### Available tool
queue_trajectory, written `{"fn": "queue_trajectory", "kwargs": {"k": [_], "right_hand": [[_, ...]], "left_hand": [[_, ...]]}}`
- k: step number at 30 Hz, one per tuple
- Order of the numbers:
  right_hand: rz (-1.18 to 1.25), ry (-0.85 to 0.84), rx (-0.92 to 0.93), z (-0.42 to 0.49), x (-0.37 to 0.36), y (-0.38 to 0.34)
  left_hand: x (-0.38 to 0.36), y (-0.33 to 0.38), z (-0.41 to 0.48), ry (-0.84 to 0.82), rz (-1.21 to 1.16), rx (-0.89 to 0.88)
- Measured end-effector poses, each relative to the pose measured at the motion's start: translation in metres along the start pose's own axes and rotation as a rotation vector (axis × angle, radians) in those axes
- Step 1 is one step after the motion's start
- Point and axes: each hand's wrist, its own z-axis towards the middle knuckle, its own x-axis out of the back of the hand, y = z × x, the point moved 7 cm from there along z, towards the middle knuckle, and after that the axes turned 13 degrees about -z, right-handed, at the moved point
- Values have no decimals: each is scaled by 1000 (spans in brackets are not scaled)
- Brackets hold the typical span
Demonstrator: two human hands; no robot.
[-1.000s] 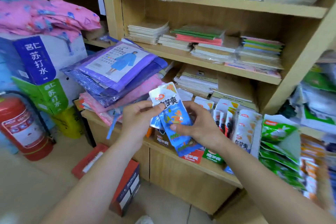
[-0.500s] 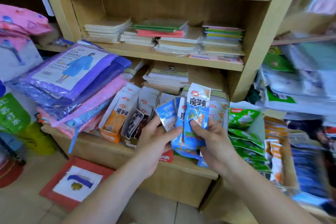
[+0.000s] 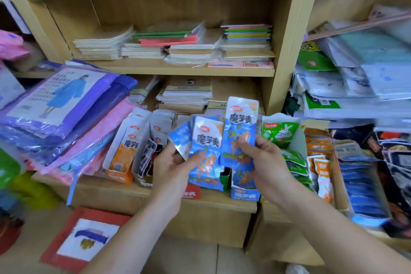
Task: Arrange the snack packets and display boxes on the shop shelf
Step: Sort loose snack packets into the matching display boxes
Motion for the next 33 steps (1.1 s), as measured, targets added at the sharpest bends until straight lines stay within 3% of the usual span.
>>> {"fn": "queue_trajectory", "kwargs": {"k": [3,11,15,20,23,27,31,33], "right_hand": [[-32,119,37,11,19,-9],[-499,222,252,41,48,-41],[-785,264,268,47,64,-42],[-1036,174,237,37,54,-26],[-1127,268,285,26,50,-35],[-1014,306,354,15,50,-47],[-473,-56,171,-2,21,-30],[-364,-187,95,-11,4,-19]], "left_hand": [[26,16,12,110,7,-66],[81,38,27,231,51,-139],[80,34,26,196,70,-117],[60,26,21,103,102,-96],[47,22,17,70,88,-81],[25,17,9,-20,82,-40],[3,5,1,-98,96,13],[-7,-3,-2,-126,100,29]]}}
